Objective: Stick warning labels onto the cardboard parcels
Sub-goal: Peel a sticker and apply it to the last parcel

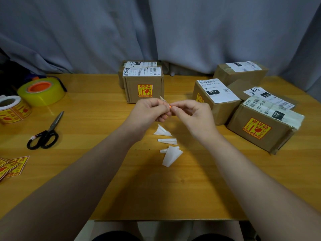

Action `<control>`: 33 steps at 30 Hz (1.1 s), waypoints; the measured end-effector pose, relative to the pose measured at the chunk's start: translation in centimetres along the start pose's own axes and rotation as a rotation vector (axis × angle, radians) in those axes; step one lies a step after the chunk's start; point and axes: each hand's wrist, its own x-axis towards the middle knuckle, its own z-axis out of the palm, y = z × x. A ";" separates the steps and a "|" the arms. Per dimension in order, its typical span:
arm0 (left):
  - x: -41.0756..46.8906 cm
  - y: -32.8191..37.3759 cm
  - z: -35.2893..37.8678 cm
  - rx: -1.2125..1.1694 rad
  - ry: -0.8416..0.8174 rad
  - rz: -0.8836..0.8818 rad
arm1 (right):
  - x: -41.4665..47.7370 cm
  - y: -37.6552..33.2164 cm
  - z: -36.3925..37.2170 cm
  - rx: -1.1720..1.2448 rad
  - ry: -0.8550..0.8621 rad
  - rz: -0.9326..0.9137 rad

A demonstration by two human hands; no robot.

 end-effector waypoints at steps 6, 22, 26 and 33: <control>0.0 0.0 0.1 -0.005 0.012 0.000 | 0.1 -0.1 0.0 -0.029 0.010 -0.012; -0.1 -0.2 0.1 -0.017 0.016 0.009 | 0.1 0.1 0.2 0.033 -0.017 0.035; -0.2 -0.1 0.0 -0.016 -0.001 0.032 | 0.1 0.0 0.0 0.086 -0.027 0.055; -0.4 0.0 -0.1 0.026 0.016 0.067 | 0.1 0.2 0.3 0.005 0.004 0.015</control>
